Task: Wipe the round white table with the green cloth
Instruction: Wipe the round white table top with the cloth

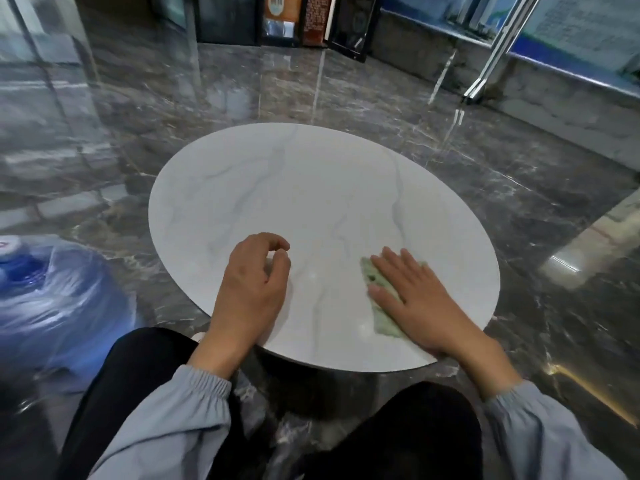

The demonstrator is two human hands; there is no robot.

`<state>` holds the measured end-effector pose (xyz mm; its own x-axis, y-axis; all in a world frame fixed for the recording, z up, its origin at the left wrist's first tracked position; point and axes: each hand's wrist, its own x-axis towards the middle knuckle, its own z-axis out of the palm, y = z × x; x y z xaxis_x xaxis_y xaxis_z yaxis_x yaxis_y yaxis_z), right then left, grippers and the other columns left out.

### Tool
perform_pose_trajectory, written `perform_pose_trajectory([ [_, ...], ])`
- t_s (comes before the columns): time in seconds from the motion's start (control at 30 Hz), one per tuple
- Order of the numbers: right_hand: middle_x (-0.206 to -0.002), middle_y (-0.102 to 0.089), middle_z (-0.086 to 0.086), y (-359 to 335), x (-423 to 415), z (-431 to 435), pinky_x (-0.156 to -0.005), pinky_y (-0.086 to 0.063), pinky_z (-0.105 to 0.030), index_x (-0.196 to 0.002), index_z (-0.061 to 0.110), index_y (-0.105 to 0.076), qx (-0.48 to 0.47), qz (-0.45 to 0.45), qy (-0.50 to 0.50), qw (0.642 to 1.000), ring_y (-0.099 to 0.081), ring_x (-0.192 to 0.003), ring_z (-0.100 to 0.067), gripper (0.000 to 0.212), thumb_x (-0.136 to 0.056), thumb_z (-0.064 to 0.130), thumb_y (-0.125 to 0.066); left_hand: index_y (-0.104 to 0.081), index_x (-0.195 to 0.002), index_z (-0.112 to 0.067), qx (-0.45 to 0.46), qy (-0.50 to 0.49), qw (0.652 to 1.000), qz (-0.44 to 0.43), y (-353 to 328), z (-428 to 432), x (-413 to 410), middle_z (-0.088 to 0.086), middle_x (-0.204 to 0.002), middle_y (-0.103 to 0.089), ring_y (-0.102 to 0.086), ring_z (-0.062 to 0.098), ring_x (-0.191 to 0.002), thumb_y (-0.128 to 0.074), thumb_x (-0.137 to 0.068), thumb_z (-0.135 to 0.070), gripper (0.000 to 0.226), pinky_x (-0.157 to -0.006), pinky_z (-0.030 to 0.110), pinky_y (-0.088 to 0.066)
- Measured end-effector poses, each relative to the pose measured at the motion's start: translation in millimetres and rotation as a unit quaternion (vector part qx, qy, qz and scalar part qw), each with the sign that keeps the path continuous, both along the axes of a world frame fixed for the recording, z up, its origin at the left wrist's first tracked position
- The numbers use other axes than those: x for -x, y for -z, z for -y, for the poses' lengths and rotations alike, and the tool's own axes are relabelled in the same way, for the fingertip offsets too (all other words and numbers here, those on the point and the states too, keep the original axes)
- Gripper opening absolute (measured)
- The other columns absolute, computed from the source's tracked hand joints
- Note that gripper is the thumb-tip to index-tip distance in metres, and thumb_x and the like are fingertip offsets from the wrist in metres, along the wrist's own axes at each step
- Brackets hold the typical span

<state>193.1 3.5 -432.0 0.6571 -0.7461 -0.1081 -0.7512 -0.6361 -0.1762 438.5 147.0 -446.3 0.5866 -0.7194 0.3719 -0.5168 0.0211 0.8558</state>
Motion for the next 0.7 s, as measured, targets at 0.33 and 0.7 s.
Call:
perform_pose_trajectory([
  [0.33,-0.174,0.005,0.01,5.8,-95.3,-77.8,-0.127,0.011,-0.05,-0.166,0.04,0.0,0.056,-0.014,-0.113,0.992,0.015,-0.16,-0.021,0.071,-0.102,0.068,-0.011,-0.064,-0.101,-0.029,0.054,-0.041,0.995,-0.07,-8.0,-6.0,0.6,-0.019,-0.1,-0.065,-0.061,0.007,-0.096,-0.046,-0.101,-0.029,0.018,-0.078,0.01,-0.041],
  [0.7,-0.174,-0.012,0.004,-2.7,-29.3,48.5,-0.125,-0.01,-0.049,-0.164,0.04,-0.014,0.04,-0.011,0.091,0.995,-0.005,-0.16,-0.026,0.066,-0.104,0.064,-0.024,-0.07,-0.108,-0.015,0.045,-0.094,0.989,0.101,9.6,-21.7,-59.2,-0.011,-0.11,-0.064,-0.056,0.014,-0.111,-0.057,-0.098,-0.017,0.017,-0.088,0.041,-0.057],
])
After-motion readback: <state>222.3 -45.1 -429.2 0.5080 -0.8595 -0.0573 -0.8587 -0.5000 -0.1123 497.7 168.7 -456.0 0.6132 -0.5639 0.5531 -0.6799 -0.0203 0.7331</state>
